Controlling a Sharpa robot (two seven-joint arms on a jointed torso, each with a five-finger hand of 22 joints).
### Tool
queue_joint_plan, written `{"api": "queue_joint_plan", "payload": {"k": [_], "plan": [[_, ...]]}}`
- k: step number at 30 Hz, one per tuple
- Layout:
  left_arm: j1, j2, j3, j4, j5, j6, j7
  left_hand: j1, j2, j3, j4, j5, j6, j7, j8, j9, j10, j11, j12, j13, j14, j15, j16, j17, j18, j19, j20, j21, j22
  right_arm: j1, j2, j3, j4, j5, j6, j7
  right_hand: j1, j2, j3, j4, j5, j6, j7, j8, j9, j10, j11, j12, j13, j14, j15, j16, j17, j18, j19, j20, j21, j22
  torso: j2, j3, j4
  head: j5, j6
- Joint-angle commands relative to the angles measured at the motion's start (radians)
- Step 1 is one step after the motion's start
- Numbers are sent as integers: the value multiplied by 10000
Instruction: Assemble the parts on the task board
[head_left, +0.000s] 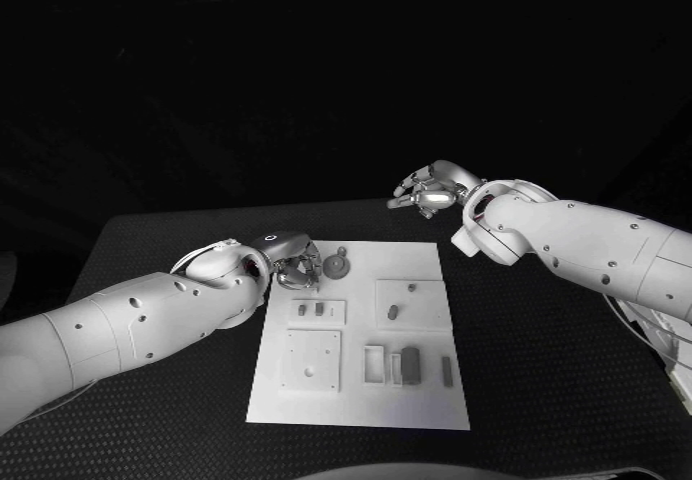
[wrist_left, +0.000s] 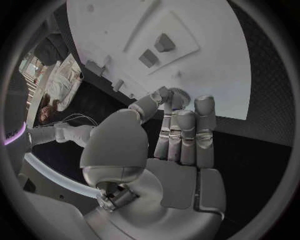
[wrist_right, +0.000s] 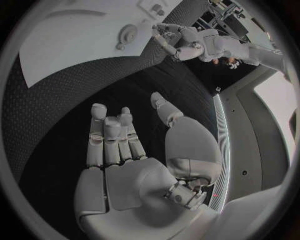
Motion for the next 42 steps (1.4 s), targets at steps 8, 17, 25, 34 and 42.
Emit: {"api": "queue_joint_plan", "payload": {"k": [8,17,25,34,42], "plan": [[-2,152,-6,-323,-304,393,124,10,91,54,-40,24,70,-30,49,18,90,1,35,12,45,-18,42,-13,1197,5,-39,36,214,-5,20,5,0,-10,103,74,-55,18,-5,48,31,16,69,-34,-14,-59,-17,61,-18,-88,-10,58,-15,121,-21,13,-44,132,12,-14,-19,-3,-22],[-20,226,-13,-426,-335,591,180,9,101,58,-46,21,66,-29,50,18,90,2,28,14,44,-17,39,-17,1193,1,-41,38,214,-5,29,5,-8,-10,106,78,-55,20,-5,48,31,15,69,-34,-14,-60,-17,62,-20,-88,-10,59,-16,121,-21,13,-44,132,9,-3,-22,-14,-43],[-30,186,-17,-276,-334,839,200,3,112,57,-47,17,64,-29,51,18,93,2,24,17,44,-17,37,-20,1190,-1,-42,39,214,-5,16,5,-13,-10,109,77,-57,20,-6,47,30,15,69,-34,-14,-60,-17,63,-21,-89,-10,60,-17,121,-21,14,-44,132,4,1,-23,-26,-62],[-43,207,-20,-250,-409,966,223,-10,128,52,-51,11,60,-27,54,19,98,3,16,21,38,-16,30,-26,1182,-10,-43,38,213,-5,20,5,-8,-10,107,79,-58,22,-7,46,31,14,69,-33,-14,-61,-17,65,-24,-89,-9,61,-19,121,-21,14,-45,133,6,0,-19,-34,-62],[-87,309,-29,-426,-572,916,223,-8,134,53,-61,10,56,-28,55,19,96,4,8,23,34,-15,25,-31,1180,-17,-46,38,213,-5,25,5,-10,-10,104,80,-58,21,-7,46,30,14,69,-33,-14,-62,-17,66,-25,-90,-9,61,-20,121,-21,14,-45,133,4,-2,-22,-38,-60]]}}
